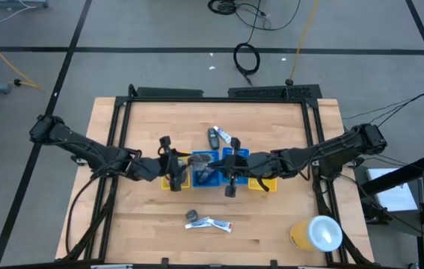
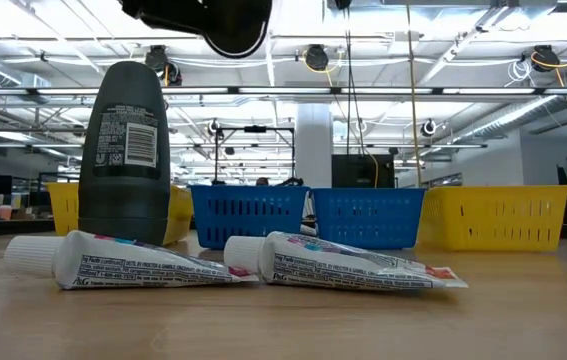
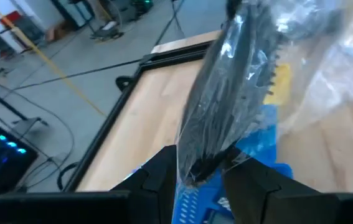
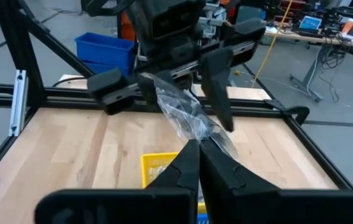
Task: Pick & Place Travel size toiletries
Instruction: Put the hairbrush into the left yellow bin
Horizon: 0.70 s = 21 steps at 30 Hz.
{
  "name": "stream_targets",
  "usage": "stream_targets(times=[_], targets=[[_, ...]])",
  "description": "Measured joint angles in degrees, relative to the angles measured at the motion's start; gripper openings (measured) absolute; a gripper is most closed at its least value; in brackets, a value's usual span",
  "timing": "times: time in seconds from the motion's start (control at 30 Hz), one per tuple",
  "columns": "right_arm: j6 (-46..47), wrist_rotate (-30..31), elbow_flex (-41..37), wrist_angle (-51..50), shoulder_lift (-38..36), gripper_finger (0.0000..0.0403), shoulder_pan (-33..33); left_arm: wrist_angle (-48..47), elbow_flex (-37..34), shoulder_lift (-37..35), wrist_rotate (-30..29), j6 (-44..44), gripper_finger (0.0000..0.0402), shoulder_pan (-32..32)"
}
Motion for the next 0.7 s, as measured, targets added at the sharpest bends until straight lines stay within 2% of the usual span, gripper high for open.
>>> stream_targets(times=[0.1,0.2,0.27,0.53,0.7], targets=[[0.0,0.0,0.0,-0.7,0.0,0.0000,0.0,0.0,0.0,0.0,-0.5,0.2,0.0096,0.1],[0.0,0.1,0.0,-1.0,0.0,0.0000,0.0,-0.1,0.0,0.0,-0.4,0.4,0.0036,0.1],[0.0,0.1,0.0,-1.3,0.0,0.0000,0.0,-0.2,0.0,0.0,-0.3,0.3,0.0014,0.0],[-1.5,0.3,0.0,-4.9,0.0,0.0003,-0.1,-2.1,0.0,0.0,-0.6,-1.5,0.0008,0.0],[-1.6,0.5,0.0,-8.9,0.0,0.0028,-0.1,-7.2,0.0,0.0,-2.9,-4.8,0.0007,0.1]])
